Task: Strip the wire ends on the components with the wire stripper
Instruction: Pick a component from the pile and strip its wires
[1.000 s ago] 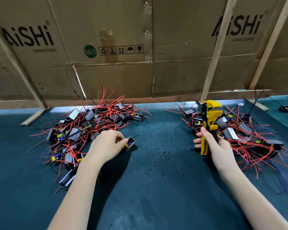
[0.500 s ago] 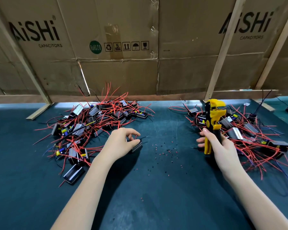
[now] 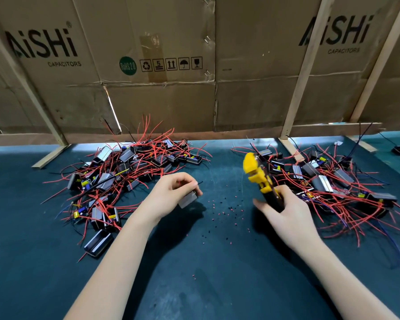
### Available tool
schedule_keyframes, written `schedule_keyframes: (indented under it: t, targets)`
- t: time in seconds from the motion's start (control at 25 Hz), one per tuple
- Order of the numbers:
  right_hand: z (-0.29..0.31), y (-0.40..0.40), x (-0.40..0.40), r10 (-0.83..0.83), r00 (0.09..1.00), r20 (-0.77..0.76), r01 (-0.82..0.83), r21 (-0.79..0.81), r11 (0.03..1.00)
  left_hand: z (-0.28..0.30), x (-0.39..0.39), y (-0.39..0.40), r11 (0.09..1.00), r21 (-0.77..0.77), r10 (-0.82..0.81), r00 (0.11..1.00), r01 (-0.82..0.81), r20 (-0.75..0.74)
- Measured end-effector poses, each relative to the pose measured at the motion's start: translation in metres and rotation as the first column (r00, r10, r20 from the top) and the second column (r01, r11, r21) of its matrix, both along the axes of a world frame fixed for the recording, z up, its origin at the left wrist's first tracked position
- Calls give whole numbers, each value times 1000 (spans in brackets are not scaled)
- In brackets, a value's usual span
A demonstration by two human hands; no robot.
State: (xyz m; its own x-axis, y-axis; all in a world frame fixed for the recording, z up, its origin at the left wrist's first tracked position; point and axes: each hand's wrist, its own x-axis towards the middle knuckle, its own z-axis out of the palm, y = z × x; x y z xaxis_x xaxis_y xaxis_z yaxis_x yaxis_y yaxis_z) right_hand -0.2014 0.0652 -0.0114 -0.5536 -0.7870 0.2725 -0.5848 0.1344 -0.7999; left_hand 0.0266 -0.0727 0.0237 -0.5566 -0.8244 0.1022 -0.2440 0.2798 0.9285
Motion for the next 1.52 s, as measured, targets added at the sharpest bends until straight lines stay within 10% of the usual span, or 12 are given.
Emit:
schedule_keyframes:
  t: [0.16,0.36,0.68,1.52]
  targets:
    - [-8,-4,6,-166,854,-493,200,17,980,9,-7,17,968,66,-234,967,241,-98]
    - [-12,-6,7,-235,728,-644,264,-53,963,11,-15,27,962,-48,-268,963,269,19]
    - [-10,-5,7,-234,682,-692,259,-70,963,0,-26,32,997,-65,-22,993,30,118]
    - [-10,-4,-6,-254,572,-780,246,-132,960,-3,-27,31,977,136,-169,985,163,30]
